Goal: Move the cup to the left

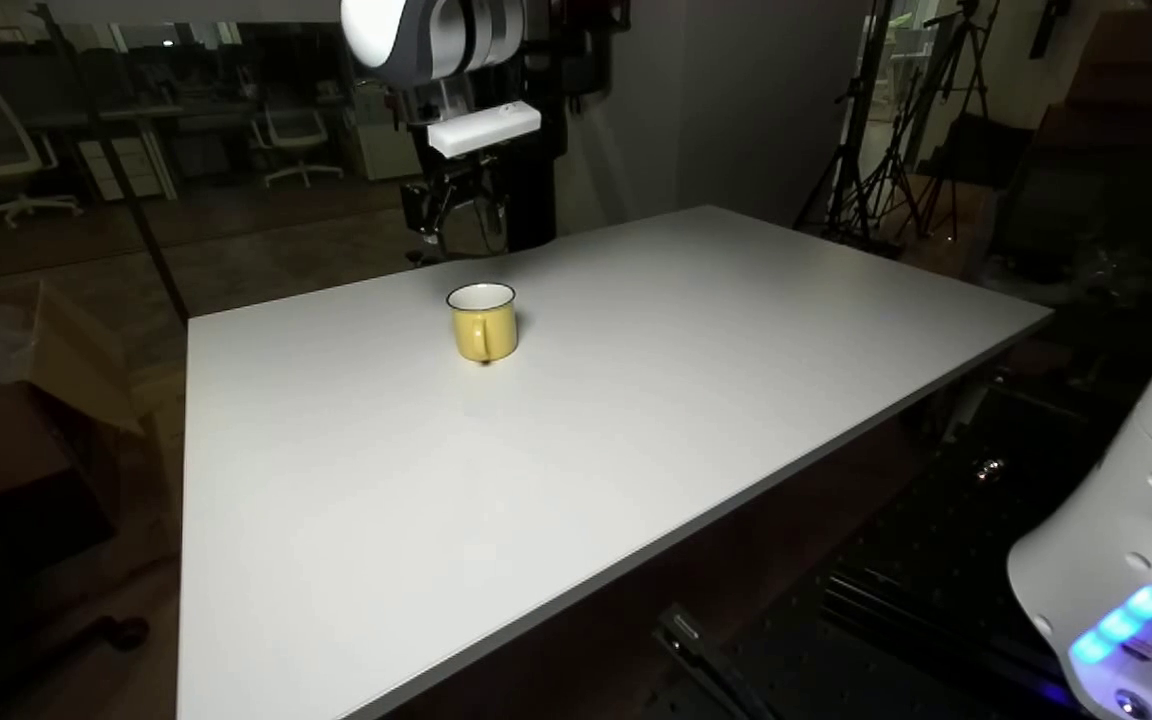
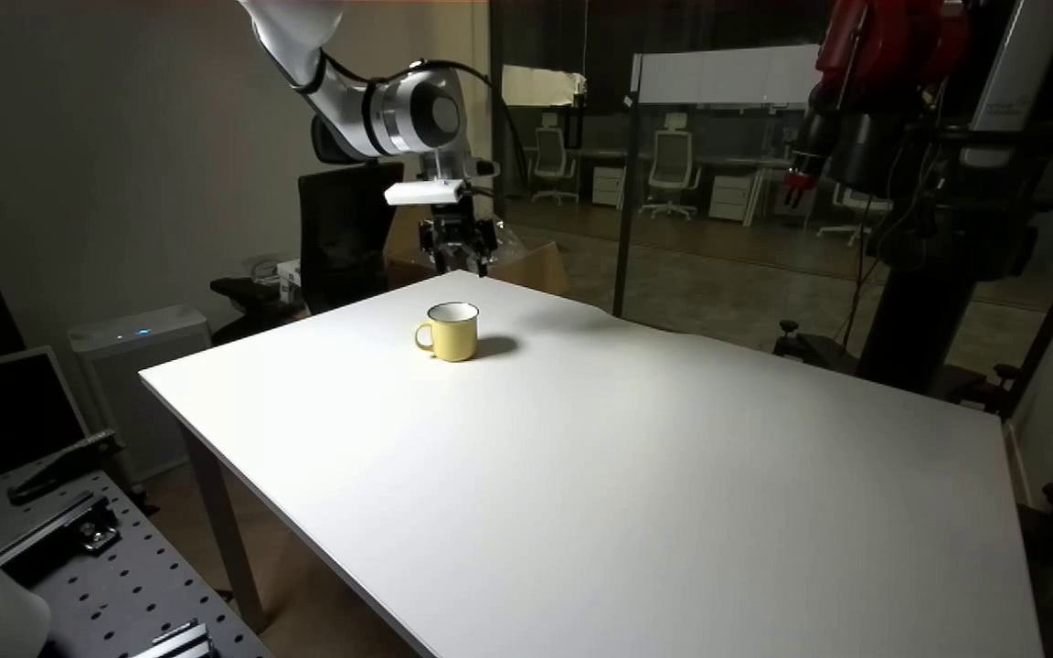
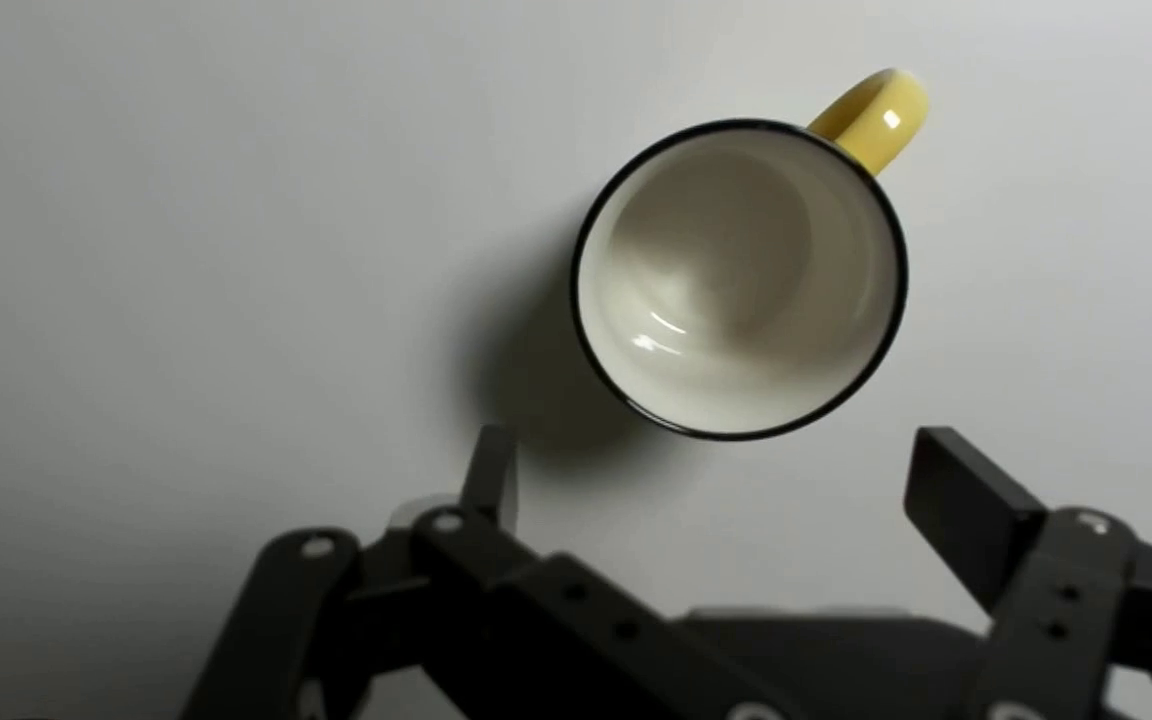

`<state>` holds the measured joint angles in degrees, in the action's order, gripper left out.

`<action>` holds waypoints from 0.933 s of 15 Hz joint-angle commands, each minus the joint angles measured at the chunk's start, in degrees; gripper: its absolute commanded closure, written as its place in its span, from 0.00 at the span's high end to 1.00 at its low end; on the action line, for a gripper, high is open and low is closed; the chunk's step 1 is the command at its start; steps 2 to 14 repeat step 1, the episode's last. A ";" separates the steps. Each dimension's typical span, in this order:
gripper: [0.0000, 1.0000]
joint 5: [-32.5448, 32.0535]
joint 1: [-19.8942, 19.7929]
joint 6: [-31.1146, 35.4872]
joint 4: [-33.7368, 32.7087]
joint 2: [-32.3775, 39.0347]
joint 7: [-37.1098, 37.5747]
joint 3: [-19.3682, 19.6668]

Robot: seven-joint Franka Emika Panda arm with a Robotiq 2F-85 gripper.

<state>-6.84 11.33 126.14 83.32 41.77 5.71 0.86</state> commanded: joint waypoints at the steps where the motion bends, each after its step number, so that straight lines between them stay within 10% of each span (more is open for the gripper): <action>1: 1.00 -0.47 -0.43 -0.17 -0.14 0.05 0.27 -0.61; 14: 1.00 -0.47 -0.43 -0.17 -0.14 0.05 0.27 -0.61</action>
